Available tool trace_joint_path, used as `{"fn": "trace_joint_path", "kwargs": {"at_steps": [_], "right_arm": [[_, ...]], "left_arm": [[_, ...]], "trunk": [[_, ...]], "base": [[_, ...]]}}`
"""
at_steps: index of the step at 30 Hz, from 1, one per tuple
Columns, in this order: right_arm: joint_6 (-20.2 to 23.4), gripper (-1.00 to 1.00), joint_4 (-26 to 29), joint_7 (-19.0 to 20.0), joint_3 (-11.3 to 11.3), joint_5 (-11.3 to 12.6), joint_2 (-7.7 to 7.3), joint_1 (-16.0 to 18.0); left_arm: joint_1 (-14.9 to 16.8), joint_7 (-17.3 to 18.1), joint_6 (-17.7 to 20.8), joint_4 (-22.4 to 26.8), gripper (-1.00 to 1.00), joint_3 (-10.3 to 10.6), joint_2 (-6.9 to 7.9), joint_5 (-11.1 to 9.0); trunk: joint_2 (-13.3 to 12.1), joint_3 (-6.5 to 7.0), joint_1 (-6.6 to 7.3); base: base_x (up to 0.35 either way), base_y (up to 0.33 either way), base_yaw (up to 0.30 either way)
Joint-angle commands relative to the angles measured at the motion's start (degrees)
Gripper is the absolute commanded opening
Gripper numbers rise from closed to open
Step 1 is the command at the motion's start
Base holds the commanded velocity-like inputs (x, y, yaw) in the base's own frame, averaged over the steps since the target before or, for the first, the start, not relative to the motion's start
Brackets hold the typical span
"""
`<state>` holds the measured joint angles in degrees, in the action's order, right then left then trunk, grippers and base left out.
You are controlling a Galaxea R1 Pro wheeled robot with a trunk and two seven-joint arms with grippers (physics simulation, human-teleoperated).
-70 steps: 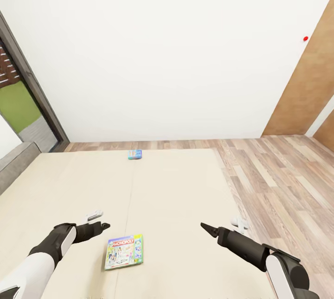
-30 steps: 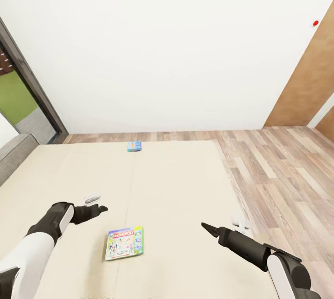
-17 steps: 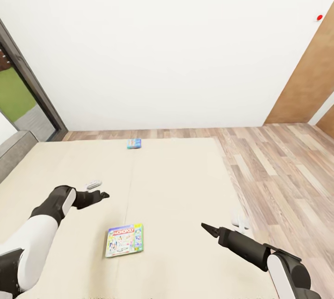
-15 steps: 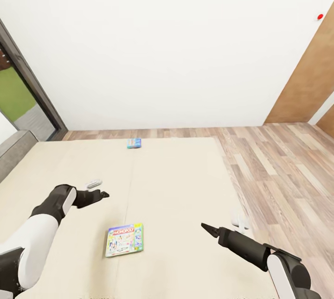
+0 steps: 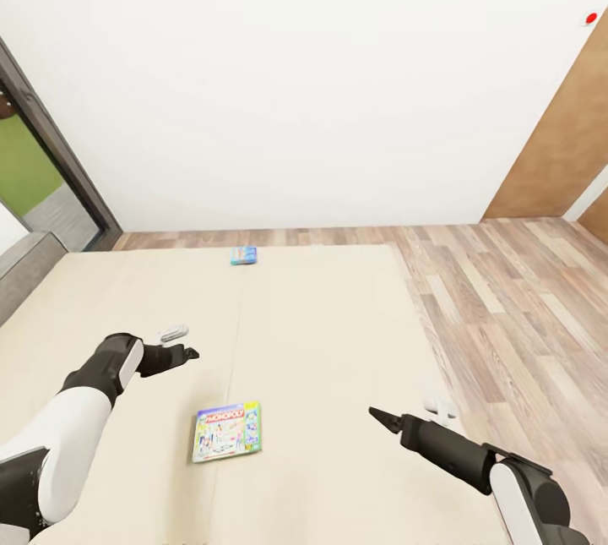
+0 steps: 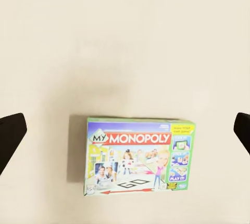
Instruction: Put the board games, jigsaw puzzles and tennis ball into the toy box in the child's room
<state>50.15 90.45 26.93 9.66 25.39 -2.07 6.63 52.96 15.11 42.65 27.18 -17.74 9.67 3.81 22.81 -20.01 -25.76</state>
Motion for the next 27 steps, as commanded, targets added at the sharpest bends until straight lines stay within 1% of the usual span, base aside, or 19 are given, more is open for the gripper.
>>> {"fn": "trace_joint_path", "kwargs": {"at_steps": [1,6,9,12,15,18,19,21,22,23,24,25,27], "right_arm": [[0.3,1.00,0.0,0.3,0.1,-0.1,-0.13,0.0],[0.4,1.00,0.1,1.8,0.2,-0.1,-0.52,0.0],[0.6,1.00,0.1,4.9,0.4,0.0,-0.69,0.0],[1.4,1.00,0.1,10.3,1.1,0.1,-1.23,0.0],[2.7,1.00,0.1,17.3,2.8,0.2,-2.15,0.0],[3.8,1.00,0.1,24.9,5.3,0.2,-2.88,-0.1],[4.3,1.00,0.1,29.8,7.3,0.3,-3.22,-0.3],[4.5,1.00,0.1,33.9,9.3,0.3,-3.43,-0.4],[4.5,1.00,0.1,33.9,9.3,0.3,-3.43,-0.4],[4.7,1.00,0.1,36.8,10.8,0.2,-3.57,-0.5],[4.7,1.00,0.1,37.8,11.4,0.2,-3.62,-0.6],[4.7,1.00,0.1,37.8,11.4,0.2,-3.62,-0.6],[4.8,1.00,0.1,39.3,12.3,0.0,-3.67,-0.6]], "left_arm": [[0.1,0.3,0.3,0.1,1.00,-0.4,-0.07,0.4],[0.0,0.2,0.3,0.1,1.00,-0.4,-0.14,0.5],[0.1,0.2,0.3,0.1,1.00,-0.4,-0.13,0.5],[0.0,0.2,0.1,0.2,1.00,-0.4,-0.11,0.5],[0.0,0.2,-0.3,0.2,1.00,-0.4,-0.14,0.5],[0.1,0.2,-0.6,0.2,1.00,-0.4,-0.16,0.5],[0.1,0.2,-0.7,0.2,1.00,-0.4,-0.20,0.5],[0.0,0.2,-0.8,0.2,1.00,-0.4,-0.25,0.5],[0.0,0.2,-0.8,0.2,1.00,-0.4,-0.25,0.5],[0.0,0.2,-0.8,0.3,1.00,-0.4,-0.29,0.5],[0.1,0.1,-0.8,0.3,1.00,-0.4,-0.30,0.5],[0.1,0.1,-0.8,0.3,1.00,-0.4,-0.30,0.5],[0.1,0.1,-0.9,0.3,1.00,-0.4,-0.32,0.5]], "trunk": [[0.1,-0.19,-0.03],[0.1,-0.66,-0.03],[0.1,-0.94,-0.03],[0.1,-1.22,-0.03],[0.1,-1.50,-0.03],[0.1,-1.78,-0.03],[0.1,-1.87,-0.03],[0.1,-2.05,-0.03],[0.1,-2.15,-0.03],[0.1,-2.24,-0.03],[0.1,-2.33,-0.03],[0.1,-2.43,-0.03],[0.1,-2.61,-0.03]], "base": [[0.000,0.000,0.000],[0.000,0.000,0.000],[0.000,0.000,0.000],[0.000,0.000,0.000],[0.000,0.000,0.001],[0.000,0.000,0.021],[0.000,0.000,0.043],[0.000,0.000,0.049],[0.000,0.000,0.051],[0.000,0.000,0.056],[0.000,0.000,0.057],[0.000,0.000,0.057],[0.000,0.000,0.059]]}}
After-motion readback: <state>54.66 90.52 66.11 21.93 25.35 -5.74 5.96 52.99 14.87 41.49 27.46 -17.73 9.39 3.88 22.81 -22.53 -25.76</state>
